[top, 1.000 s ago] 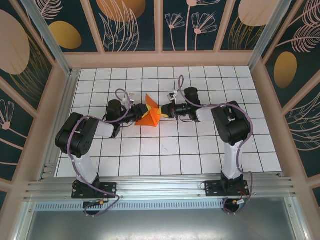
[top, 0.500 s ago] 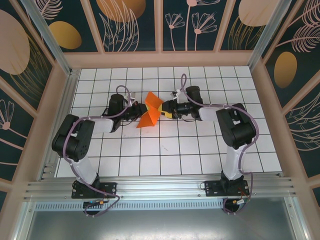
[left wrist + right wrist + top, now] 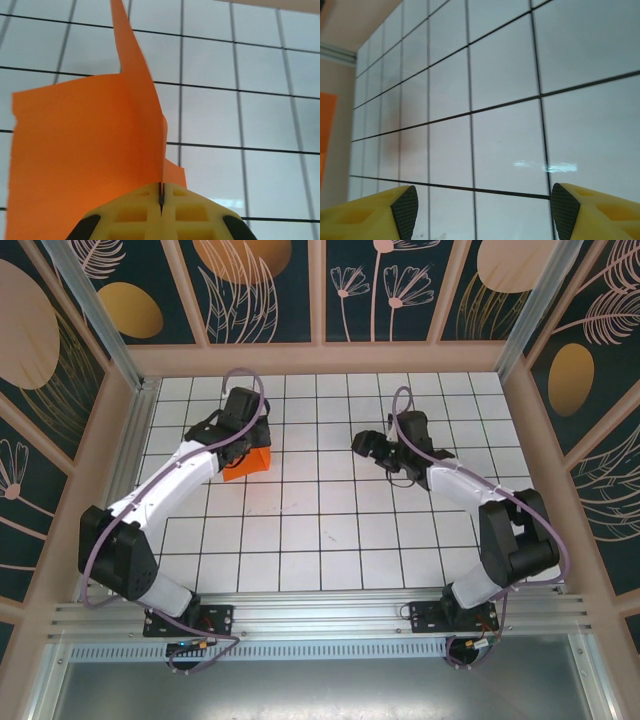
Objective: Fold a paper plane with a square sheet of paper (pick it up from the middle)
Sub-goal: Turn over the paper at the center of the table.
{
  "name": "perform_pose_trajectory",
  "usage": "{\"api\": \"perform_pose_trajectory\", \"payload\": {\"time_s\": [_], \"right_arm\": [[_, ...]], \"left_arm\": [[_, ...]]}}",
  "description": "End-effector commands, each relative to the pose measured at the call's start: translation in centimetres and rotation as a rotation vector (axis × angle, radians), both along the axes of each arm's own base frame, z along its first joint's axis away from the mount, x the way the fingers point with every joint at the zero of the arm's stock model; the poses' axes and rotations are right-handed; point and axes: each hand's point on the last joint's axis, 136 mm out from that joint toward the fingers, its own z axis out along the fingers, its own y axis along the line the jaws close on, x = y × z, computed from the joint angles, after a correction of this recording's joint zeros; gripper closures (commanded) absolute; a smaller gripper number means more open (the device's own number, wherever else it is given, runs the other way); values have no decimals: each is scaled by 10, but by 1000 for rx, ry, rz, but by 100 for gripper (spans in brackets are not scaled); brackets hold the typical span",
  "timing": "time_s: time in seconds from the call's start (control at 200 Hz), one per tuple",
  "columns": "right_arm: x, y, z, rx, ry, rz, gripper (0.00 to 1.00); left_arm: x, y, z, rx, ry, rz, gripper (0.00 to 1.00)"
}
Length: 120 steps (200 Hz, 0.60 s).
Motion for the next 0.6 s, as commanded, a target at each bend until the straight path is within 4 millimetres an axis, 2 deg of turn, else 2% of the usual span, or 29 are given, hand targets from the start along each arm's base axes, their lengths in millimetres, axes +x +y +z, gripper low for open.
{"api": "perform_pose_trajectory", "payload": {"time_s": [0.0, 0.035, 0.055, 0.2, 0.335, 0.48, 0.595], "right_arm": [[-4, -38, -5, -131, 1, -159, 27], [-6, -41, -4, -136, -1, -174, 27], [-7, -43, -4, -137, 1, -183, 27], [-12, -55, -5, -129, 8, -229, 27], [-15, -63, -7, -115, 17, -253, 28], [-16, -71, -7, -106, 24, -280, 27], [-18, -80, -6, -101, 25, -318, 28]], "left_arm": [[-22, 36, -35, 402, 162, 71, 100], [-22, 29, -36, 433, 164, 62, 100], [-21, 25, -47, 464, 187, 57, 100], [-17, -8, -80, 590, 238, 13, 100], [-14, -49, -105, 664, 256, -52, 100], [-14, -101, -130, 666, 270, -157, 100], [-17, -127, -155, 616, 306, -221, 97]]}}
